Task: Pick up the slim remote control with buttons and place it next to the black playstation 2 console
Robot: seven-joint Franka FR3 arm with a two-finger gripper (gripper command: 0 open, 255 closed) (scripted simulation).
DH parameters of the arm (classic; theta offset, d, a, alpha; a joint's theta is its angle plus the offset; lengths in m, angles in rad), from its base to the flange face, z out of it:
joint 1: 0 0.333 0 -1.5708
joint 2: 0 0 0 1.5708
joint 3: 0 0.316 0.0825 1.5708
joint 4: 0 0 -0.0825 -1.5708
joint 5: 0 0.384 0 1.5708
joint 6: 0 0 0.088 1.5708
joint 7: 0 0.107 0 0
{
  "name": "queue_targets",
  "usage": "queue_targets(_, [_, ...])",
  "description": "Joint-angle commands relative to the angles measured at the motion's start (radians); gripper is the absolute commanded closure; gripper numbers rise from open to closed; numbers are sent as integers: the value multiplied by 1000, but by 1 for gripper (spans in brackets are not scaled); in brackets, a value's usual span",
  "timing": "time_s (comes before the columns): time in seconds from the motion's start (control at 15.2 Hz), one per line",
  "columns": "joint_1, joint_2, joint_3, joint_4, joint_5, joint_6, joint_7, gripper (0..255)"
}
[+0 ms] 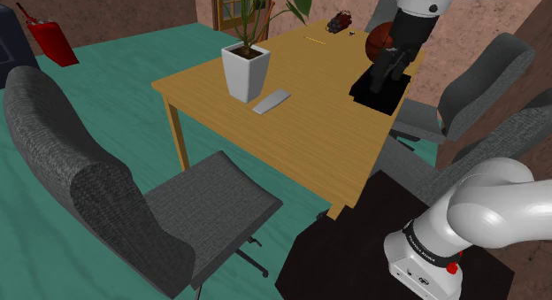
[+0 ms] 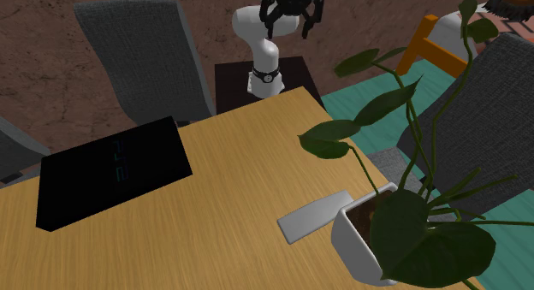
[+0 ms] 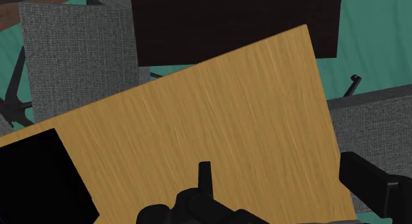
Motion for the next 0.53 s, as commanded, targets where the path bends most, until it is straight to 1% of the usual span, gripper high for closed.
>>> queue_targets(0.0, [0,0,0,0,0,0,0,0])
queue_targets(0.46, [-53,203,113,24,68,175,302,0])
